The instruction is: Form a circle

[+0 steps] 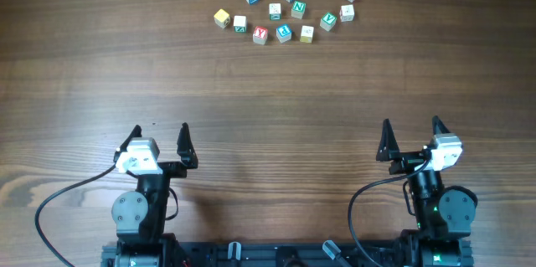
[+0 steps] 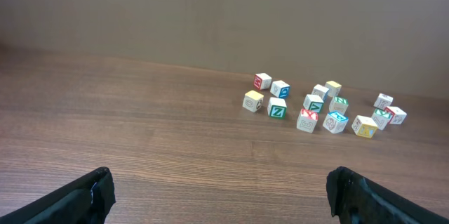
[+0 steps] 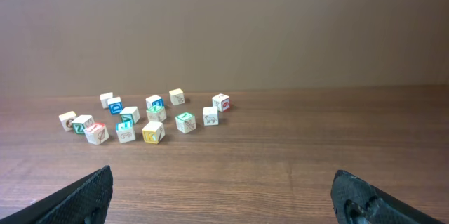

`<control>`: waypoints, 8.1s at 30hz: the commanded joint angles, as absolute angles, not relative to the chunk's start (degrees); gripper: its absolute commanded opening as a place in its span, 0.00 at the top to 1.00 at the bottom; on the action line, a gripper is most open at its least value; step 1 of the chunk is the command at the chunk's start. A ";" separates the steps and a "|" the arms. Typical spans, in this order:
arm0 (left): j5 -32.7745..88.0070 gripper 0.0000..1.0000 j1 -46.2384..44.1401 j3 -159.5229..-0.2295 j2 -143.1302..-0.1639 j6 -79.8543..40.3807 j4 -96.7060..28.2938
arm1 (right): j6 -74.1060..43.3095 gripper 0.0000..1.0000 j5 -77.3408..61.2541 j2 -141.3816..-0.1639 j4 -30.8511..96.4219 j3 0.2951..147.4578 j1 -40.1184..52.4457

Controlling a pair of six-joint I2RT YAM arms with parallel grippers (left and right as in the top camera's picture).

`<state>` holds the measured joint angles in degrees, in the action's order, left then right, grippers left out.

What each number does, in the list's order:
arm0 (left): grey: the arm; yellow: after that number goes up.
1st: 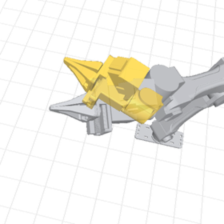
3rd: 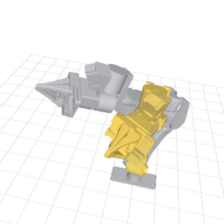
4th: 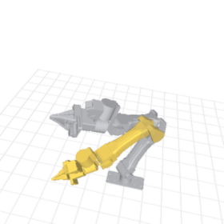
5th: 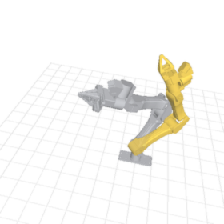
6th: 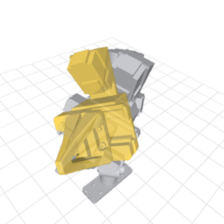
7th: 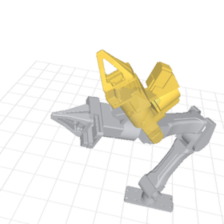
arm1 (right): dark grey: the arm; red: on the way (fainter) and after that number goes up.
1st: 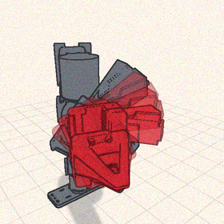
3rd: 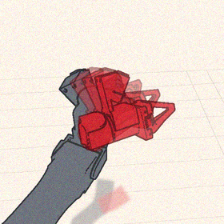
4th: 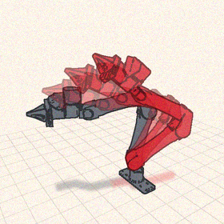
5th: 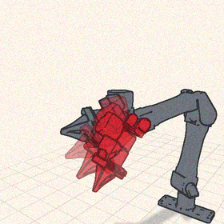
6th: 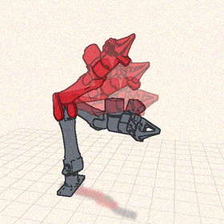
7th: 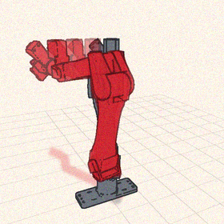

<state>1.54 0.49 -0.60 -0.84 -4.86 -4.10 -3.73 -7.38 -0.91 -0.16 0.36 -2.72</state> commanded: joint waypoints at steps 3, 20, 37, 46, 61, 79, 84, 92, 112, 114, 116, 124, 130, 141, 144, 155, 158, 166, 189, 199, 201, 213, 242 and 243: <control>1.15 0.00 0.91 -0.32 -0.16 -4.99 -4.36 | -3.14 0.00 -6.42 -0.64 -0.34 0.30 -2.96; 10.87 0.00 0.86 -22.70 -13.72 -4.93 -16.14 | -3.16 0.00 -6.39 -0.64 -0.34 0.30 -2.96; 15.88 0.00 -10.07 -80.68 -76.42 -4.75 -36.47 | -3.14 0.00 -6.42 -0.64 -0.34 0.30 -2.96; 11.03 0.00 -17.47 -92.90 -100.71 -0.23 -29.12 | -3.14 0.00 -6.39 -0.64 -0.34 0.30 -2.96; 9.28 0.19 -18.06 -92.90 -125.62 -0.16 -18.57 | -3.14 0.00 -6.42 -0.64 -0.34 0.30 -2.96; 7.84 0.72 -18.22 -92.92 -133.27 4.27 -9.19 | -3.14 0.00 -6.42 -0.64 -0.34 0.30 -2.96; 8.03 0.92 -19.51 -92.90 -127.13 4.05 -15.51 | -3.14 0.00 -6.39 -0.64 -0.34 0.30 -2.96; 8.05 0.89 -29.30 -92.90 -120.81 4.05 -28.60 | -3.14 0.00 -6.42 -0.64 -0.34 0.30 -2.96; 7.81 0.92 -45.01 -92.86 -130.65 2.11 -19.94 | -3.14 0.00 -6.42 -0.64 -0.34 0.30 -2.96; 7.84 0.88 -45.01 -92.86 -130.85 2.11 -18.98 | -3.14 0.00 -6.42 -0.64 -0.34 0.30 -2.96; 7.81 0.85 -45.01 -92.86 -130.96 2.11 -18.06 | -3.14 0.00 -6.42 -0.64 -0.34 0.30 -2.96; 7.79 0.85 -44.99 -92.84 -131.52 2.13 -16.78 | -3.16 0.00 -6.42 -0.64 -0.34 0.30 -2.96; 1.98 0.84 -44.97 -92.84 -134.41 2.13 -15.22 | -3.16 0.00 -6.42 -0.64 -0.34 0.30 -2.96; 3.90 0.67 -43.40 -92.86 -134.43 2.11 -13.85 | -3.14 0.00 -6.42 -0.64 -0.34 0.30 -2.96; 4.51 0.66 -43.40 -92.86 -134.43 2.11 -13.87 | -3.16 0.00 -6.42 -0.64 -0.34 0.30 -2.96; 4.47 0.53 -43.40 -92.88 -134.37 2.13 -13.43 | -3.16 0.00 -6.42 -0.64 -0.34 0.30 -2.96; 4.45 0.52 -43.38 -92.92 -133.84 2.15 -13.69 | -3.14 0.00 -6.39 -0.64 -0.34 0.30 -2.96; 0.54 0.48 -43.22 -92.92 -131.11 2.81 -14.13 | -3.16 0.00 -6.42 -0.64 -0.34 0.30 -2.96; -0.10 0.00 -35.31 -96.86 -114.37 2.52 -10.26 | -3.16 0.00 -6.42 -0.64 -0.34 0.30 -2.96; 0.58 0.00 -25.98 -119.59 -125.40 2.79 -20.12 | -3.14 0.00 -6.42 -0.64 -0.34 0.30 -2.96; 1.30 0.00 -25.21 -127.55 -131.44 2.79 -25.04 | -3.16 0.00 -6.42 -0.64 -0.34 0.30 -2.96; 6.44 0.00 -25.04 -133.47 -151.15 2.28 -23.33 | -3.14 0.00 -6.39 -0.64 -0.34 0.30 -2.96; 4.40 0.40 -26.74 -133.62 -155.59 2.57 -19.79 | -3.16 0.00 -6.42 -0.64 -0.34 0.30 -2.96; 4.38 0.42 -26.74 -133.62 -155.59 2.57 -19.59 | -3.14 0.00 -6.42 -0.64 -0.34 0.30 -2.96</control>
<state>5.02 -26.98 -132.81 -154.65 2.50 -20.25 -3.73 -7.38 -0.91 -0.19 0.36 -2.72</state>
